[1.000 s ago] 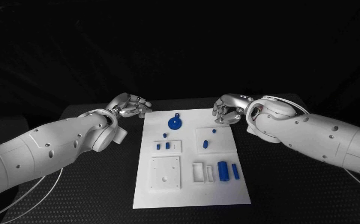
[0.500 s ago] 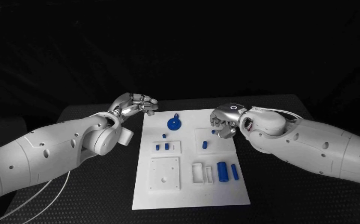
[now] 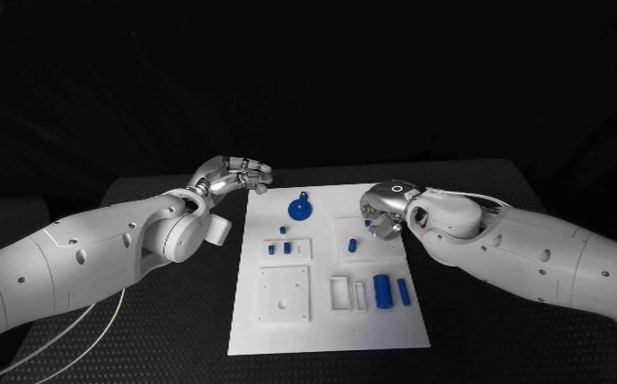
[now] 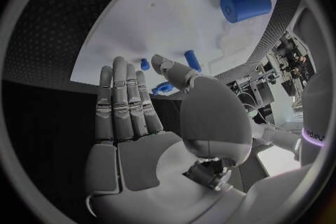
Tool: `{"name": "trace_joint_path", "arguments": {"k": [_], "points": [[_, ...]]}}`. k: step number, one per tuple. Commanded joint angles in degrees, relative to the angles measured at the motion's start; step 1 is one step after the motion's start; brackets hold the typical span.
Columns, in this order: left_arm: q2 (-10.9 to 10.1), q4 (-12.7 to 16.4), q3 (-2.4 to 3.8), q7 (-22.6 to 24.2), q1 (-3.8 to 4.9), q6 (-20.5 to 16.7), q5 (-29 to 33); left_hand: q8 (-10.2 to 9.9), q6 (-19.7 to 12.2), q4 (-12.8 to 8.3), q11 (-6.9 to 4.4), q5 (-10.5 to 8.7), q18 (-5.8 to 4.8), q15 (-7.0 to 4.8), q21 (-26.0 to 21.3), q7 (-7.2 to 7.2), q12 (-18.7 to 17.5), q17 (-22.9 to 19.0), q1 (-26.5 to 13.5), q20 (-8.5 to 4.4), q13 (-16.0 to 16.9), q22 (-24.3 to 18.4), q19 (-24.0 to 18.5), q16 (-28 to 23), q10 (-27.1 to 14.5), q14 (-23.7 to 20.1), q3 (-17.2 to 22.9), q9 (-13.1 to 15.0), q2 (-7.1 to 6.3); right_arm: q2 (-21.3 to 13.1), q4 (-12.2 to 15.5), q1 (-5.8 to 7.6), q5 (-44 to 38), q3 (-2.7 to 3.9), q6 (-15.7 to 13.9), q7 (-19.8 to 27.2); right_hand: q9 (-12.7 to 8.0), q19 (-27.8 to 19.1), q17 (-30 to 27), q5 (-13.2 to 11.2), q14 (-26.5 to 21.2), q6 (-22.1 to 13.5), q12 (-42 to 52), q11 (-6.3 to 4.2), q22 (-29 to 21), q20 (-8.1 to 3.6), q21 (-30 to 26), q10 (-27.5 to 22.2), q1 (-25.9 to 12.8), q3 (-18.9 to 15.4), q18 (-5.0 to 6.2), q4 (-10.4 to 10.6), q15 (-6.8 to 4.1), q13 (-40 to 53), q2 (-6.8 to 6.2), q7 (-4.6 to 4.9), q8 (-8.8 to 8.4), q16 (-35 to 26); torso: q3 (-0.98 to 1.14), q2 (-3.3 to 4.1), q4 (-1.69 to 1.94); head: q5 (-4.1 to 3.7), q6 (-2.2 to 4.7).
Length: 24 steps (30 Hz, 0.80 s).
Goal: Assemble the parts on the task board
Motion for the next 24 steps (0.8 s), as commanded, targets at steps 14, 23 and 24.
{"name": "trace_joint_path", "arguments": {"k": [14, 23, 24], "points": [[0.0, 0.5, 0.05, 0.5, 0.07, 0.8, 2.0, 0.1, -0.6, -0.2, 0.63, 0.35, -0.02, 0.26, -0.4, 0.29, -0.5, 0.3, -0.3, 0.11, -0.3, 0.2, -0.5, -0.8, -0.3, -0.3, -0.3, -0.2, 0.31, 1.6, -1.1, -1.07, -2.2, -0.43, 0.2, 0.0, 0.2, 1.9, 1.5, -0.4, 1.9, 2.4, -0.7, -0.97, 0.5, -0.48, 0.1, 3.1, 1.2, 1.3, 0.33, -1.4, -0.47, 0.7, 2.91, -0.74, 1.10, -0.1, -0.02, 0.03, -0.01, 0.19, -0.55], [0.0, 0.6, 0.05, 0.2, 0.07, 0.7, 2.2, 0.1, -0.7, -0.1, 0.69, 0.33, 0.03, 0.27, -0.4, 0.35, -0.5, 0.5, -0.4, 0.15, -0.4, 0.3, -0.5, -0.9, -0.4, -0.2, -0.4, -0.2, 0.28, 2.3, -1.4, -1.47, -3.5, -1.02, 0.7, -0.7, 0.4, 3.6, 3.0, -0.3, 3.3, 4.4, -0.8, -1.76, 0.7, -1.03, 0.4, 5.2, 1.2, 1.7, 0.33, -2.9, -1.06, 1.9, 4.59, -1.50, 1.76, 0.3, -0.03, 0.01, -0.02, 0.22, -0.72], [0.0, 0.6, 0.05, 0.1, 0.07, 0.7, 2.2, 0.1, -0.7, -0.1, 0.69, 0.33, 0.03, 0.27, -0.4, 0.36, -0.5, 0.5, -0.4, 0.15, -0.4, 0.3, -0.5, -0.9, -0.4, -0.2, -0.4, -0.2, 0.28, 2.4, -1.5, -1.49, -3.5, -1.06, 0.7, -0.7, 0.4, 3.7, 3.1, -0.3, 3.4, 4.5, -0.8, -1.82, 0.8, -1.08, 0.5, 5.4, 1.2, 1.8, 0.33, -3.1, -1.11, 2.0, 4.70, -1.56, 1.80, 0.3, -0.03, 0.01, -0.02, 0.22, -0.72]]}}
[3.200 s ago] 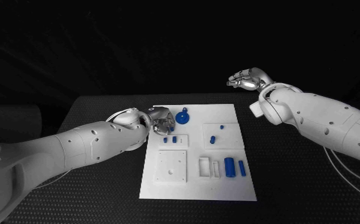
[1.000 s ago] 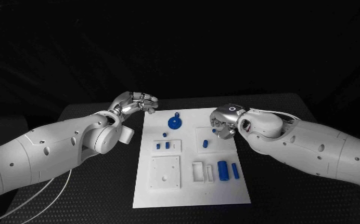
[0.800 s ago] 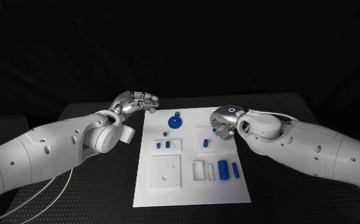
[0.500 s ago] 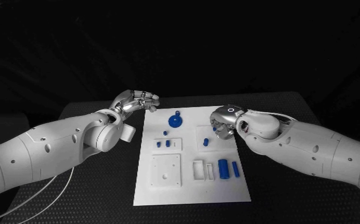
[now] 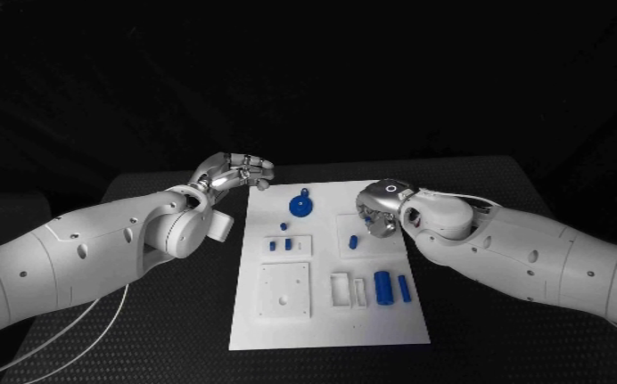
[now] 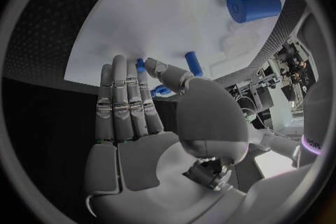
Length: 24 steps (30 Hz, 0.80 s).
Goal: Assemble the parts on the task board
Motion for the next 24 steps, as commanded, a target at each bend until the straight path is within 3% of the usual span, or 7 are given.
{"name": "trace_joint_path", "arguments": {"k": [1, 4, 7, 17, 24], "points": [[0.0, 0.2, 0.05, 0.2, 0.07, 0.6, 0.6, 0.1, -0.3, -0.1, 0.27, 0.33, 0.03, 0.28, -0.2, -0.05, -0.2, 0.1, -0.4, -0.06, -0.1, 0.1, -0.3, -0.3, 0.0, -0.2, -0.4, -0.1, 0.28, 0.3, -0.1, -0.77, -1.1, -0.61, 2.0, 0.2, 0.1, 0.5, 0.2, -0.3, 0.5, 0.4, -0.2, -0.09, 0.1, 0.06, 0.2, 0.4, -0.1, 0.1, 0.34, -0.4, -0.01, 0.2, 0.78, -0.13, 0.31, 0.3, -0.03, 0.01, 0.03, 0.01, -0.09], [0.0, 0.2, 0.05, 0.0, 0.07, 0.6, 0.6, 0.1, -0.4, -0.1, 0.30, 0.31, 0.05, 0.28, -0.2, -0.02, -0.2, 0.2, -0.5, -0.04, -0.1, 0.1, -0.3, -0.3, -0.1, -0.2, -0.4, -0.1, 0.23, 0.5, -0.3, -0.83, -1.5, -0.80, 2.3, 0.0, 0.1, 0.8, 0.5, -0.3, 0.7, 0.7, -0.3, -0.20, 0.1, -0.03, 0.3, 0.7, 0.0, 0.2, 0.34, -0.6, -0.10, 0.4, 1.02, -0.23, 0.39, 0.3, -0.02, -0.02, -0.02, -0.01, -0.14], [0.0, 0.3, 0.06, -0.1, 0.07, 0.6, 0.6, 0.1, -0.4, -0.1, 0.31, 0.30, 0.06, 0.29, -0.3, 0.00, -0.2, 0.2, -0.5, -0.04, -0.1, 0.1, -0.3, -0.4, -0.1, -0.2, -0.5, -0.1, 0.19, 0.7, -0.4, -0.88, -2.0, -1.39, 2.9, -0.3, 0.1, 0.9, 0.8, -0.2, 0.7, 1.1, -0.5, -0.23, 0.1, -0.10, 0.2, 0.8, 0.1, 0.4, 0.34, -1.1, -0.14, 0.6, 1.29, -0.38, 0.51, 0.3, -0.03, -0.02, -0.03, -0.01, -0.18], [0.0, 0.4, 0.06, -0.4, 0.07, 0.7, 0.6, 0.0, -0.6, -0.1, 0.37, 0.31, 0.09, 0.31, -0.3, 0.06, -0.3, 0.4, -0.5, -0.01, -0.2, 0.2, -0.3, -0.6, -0.3, -0.2, -0.5, -0.2, 0.09, 0.6, -0.1, -0.95, -4.2, -1.80, 2.2, -1.5, 0.4, 2.3, 2.5, 0.2, 1.8, 2.7, -0.6, -0.82, 0.7, -0.59, 0.9, 2.4, 0.6, 1.1, 0.34, -2.4, -0.63, 1.7, 2.08, -0.98, 0.89, 0.6, 0.00, -0.04, -0.07, -0.07, -0.43], [0.0, 0.6, 0.06, -0.5, 0.07, 0.8, 0.6, 0.0, -0.7, -0.1, 0.41, 0.34, 0.10, 0.33, -0.4, 0.09, -0.3, 0.5, -0.5, 0.01, -0.3, 0.2, -0.3, -0.7, -0.3, -0.2, -0.5, -0.2, 0.06, 0.6, 0.0, -0.96, -5.2, -1.89, 1.8, -1.8, 1.0, 3.7, 4.1, 1.8, 3.0, 4.0, -0.7, -1.40, 1.2, -1.13, 1.5, 3.9, 0.7, 1.9, 0.34, -2.5, -1.22, 3.1, 1.72, -1.53, 1.28, 0.9, 0.03, -0.06, -0.08, -0.16, -0.51]]}}
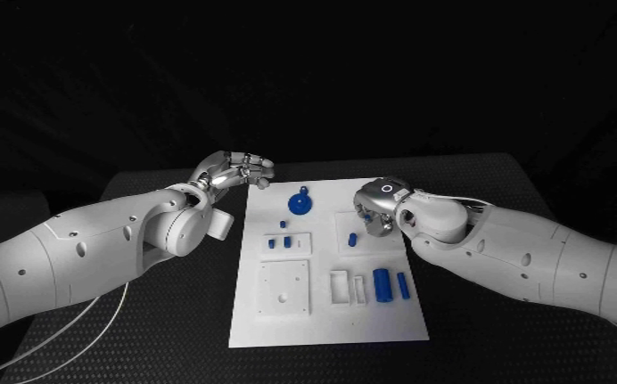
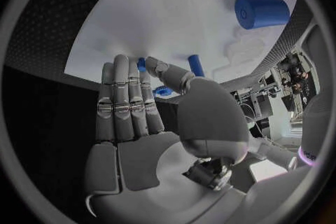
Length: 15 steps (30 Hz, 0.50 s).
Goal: Assemble the parts on the task board
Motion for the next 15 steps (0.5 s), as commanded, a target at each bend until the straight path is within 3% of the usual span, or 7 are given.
{"name": "trace_joint_path", "arguments": {"k": [1, 15], "points": [[0.0, 0.3, 0.06, 0.1, 0.07, 0.8, 0.4, 0.0, -0.5, 0.1, 0.20, 0.34, 0.10, 0.34, -0.3, -0.11, -0.3, 0.1, -0.5, 0.01, -0.1, 0.1, -0.3, -0.3, -0.1, -0.2, -0.3, -0.1, 0.06, 0.0, 0.0, -0.96, -1.3, -0.70, 3.1, 0.2, 0.2, 0.6, 0.4, 0.6, 0.6, 0.6, 0.4, -0.10, 0.1, -0.14, 0.5, 0.6, 0.1, 0.4, 0.34, -0.2, -0.14, 0.5, 0.12, 0.00, 0.30, 0.2, 0.03, -0.01, -0.01, -0.05, -0.07], [0.0, 0.3, 0.06, 0.0, 0.07, 0.6, 0.4, 0.0, -0.6, 0.2, 0.27, 0.38, 0.12, 0.37, -0.4, -0.04, -0.3, 0.3, -0.6, 0.06, -0.2, 0.1, -0.3, -0.5, -0.3, -0.2, -0.4, -0.1, 0.13, -1.1, 1.9, -0.95, -1.7, -0.68, -1.5, -0.3, 1.2, 2.0, 2.2, 2.0, 1.7, 1.7, 0.2, -0.63, 0.6, -0.73, 1.1, 1.8, 0.0, 1.3, 0.34, 0.0, -0.78, 2.3, -0.78, -0.47, 0.52, 0.2, 0.01, -0.03, -0.01, -0.01, -0.08]]}}
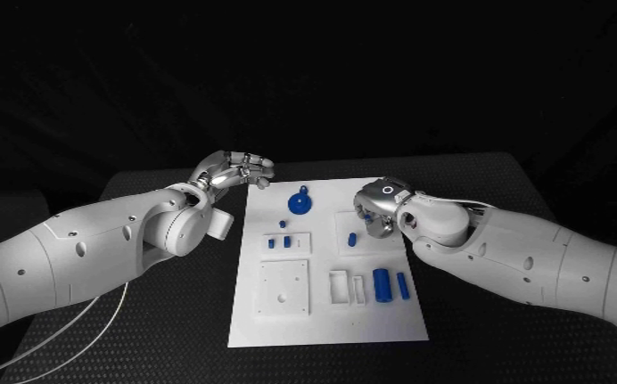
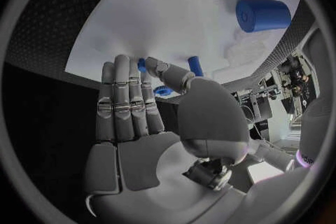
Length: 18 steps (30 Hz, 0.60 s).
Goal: Assemble the parts on the task board
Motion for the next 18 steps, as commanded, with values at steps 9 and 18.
{"name": "trace_joint_path", "arguments": {"k": [9, 18], "points": [[0.0, 0.0, 0.06, 0.2, 0.07, 0.5, 0.6, -0.1, -0.5, 0.1, 0.29, 0.40, 0.13, 0.38, -0.3, 0.20, -0.2, 0.2, -0.7, 0.08, -0.1, 0.1, -0.3, -0.4, -0.4, -0.2, -0.3, -0.1, 0.16, -0.9, 1.7, -0.44, -0.2, 0.02, -1.1, 0.4, 0.4, 0.7, 0.7, -0.6, 0.8, 0.5, -0.1, -0.58, 0.2, -0.21, 0.3, 1.1, 0.1, 1.2, 0.35, 0.5, -0.28, 1.1, -1.20, -0.05, 0.22, 0.0, -0.05, -0.01, 0.04, 0.18, 0.18], [0.1, -0.2, 0.06, 0.2, 0.07, 0.6, 0.7, -0.1, -0.6, 0.2, 0.30, 0.43, 0.15, 0.39, -0.4, 0.23, -0.2, 0.3, -0.8, 0.08, -0.1, 0.2, -0.3, -0.5, -0.4, -0.2, -0.3, -0.1, 0.17, -1.6, 2.8, 0.00, 0.1, 0.97, -1.4, 0.5, 0.6, 0.9, 1.1, -1.1, 0.9, 0.6, -0.3, -0.61, 0.3, -0.27, 0.3, 1.2, 0.2, 1.5, 0.35, 0.7, -0.33, 1.4, -1.43, -0.07, 0.17, -0.2, -0.06, -0.02, 0.01, 0.24, 0.25]]}}
